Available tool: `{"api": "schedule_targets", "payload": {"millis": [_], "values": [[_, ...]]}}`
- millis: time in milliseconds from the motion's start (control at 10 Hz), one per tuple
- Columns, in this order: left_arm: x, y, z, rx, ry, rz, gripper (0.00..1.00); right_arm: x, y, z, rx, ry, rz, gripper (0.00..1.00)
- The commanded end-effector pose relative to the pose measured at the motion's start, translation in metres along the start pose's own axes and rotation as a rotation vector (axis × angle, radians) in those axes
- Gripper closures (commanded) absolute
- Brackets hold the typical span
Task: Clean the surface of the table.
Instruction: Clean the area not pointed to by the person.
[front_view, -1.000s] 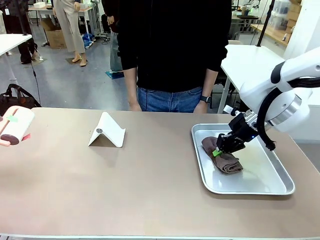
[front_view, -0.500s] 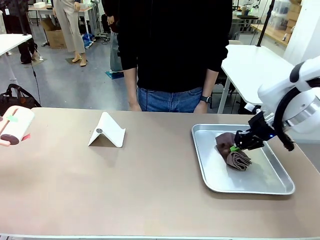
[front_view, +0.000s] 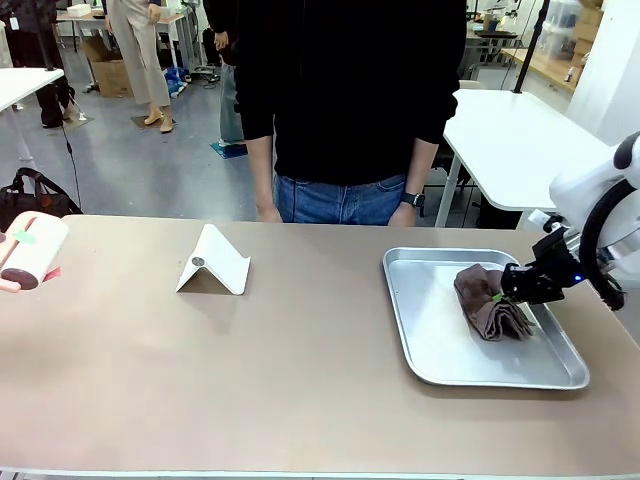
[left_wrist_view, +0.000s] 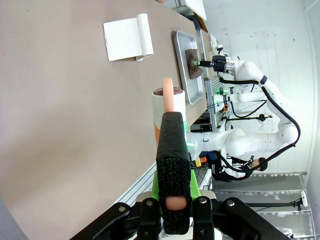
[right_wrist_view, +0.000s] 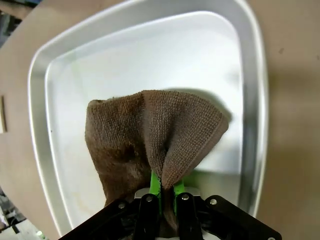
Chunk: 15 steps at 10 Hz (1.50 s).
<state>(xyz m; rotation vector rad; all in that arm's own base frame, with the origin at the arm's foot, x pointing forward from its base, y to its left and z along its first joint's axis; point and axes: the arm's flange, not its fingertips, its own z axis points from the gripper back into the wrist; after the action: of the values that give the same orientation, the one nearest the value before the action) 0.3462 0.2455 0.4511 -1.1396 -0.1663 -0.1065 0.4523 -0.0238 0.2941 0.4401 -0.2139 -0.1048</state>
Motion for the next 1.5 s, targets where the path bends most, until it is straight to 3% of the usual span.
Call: {"api": "schedule_targets", "payload": {"millis": [0,200,700,1200,1300,1400], "values": [[0.0,-0.004,0.001,0.0,0.001,0.012,0.78,-0.006,0.0,0.006,0.003,-0.03,-0.014,0.89],[0.0,-0.004,0.001,0.0,0.001,0.012,0.78,-0.007,0.005,0.011,0.094,-0.036,0.002,0.89],[0.0,-0.004,0.001,0.0,0.001,0.012,0.78,-0.011,0.02,0.095,0.652,-0.065,0.018,0.89],[0.0,-0.004,0.001,0.0,0.001,0.012,0.78,-0.036,-0.004,0.141,1.281,0.081,-0.017,0.89],[0.0,-0.004,0.001,0.0,0.001,0.012,0.78,-0.048,-0.013,0.15,1.3,0.127,-0.03,0.89],[0.0,-0.004,0.001,0.0,0.001,0.012,0.78,-0.061,-0.024,0.161,1.229,0.121,-0.04,0.89]]}}
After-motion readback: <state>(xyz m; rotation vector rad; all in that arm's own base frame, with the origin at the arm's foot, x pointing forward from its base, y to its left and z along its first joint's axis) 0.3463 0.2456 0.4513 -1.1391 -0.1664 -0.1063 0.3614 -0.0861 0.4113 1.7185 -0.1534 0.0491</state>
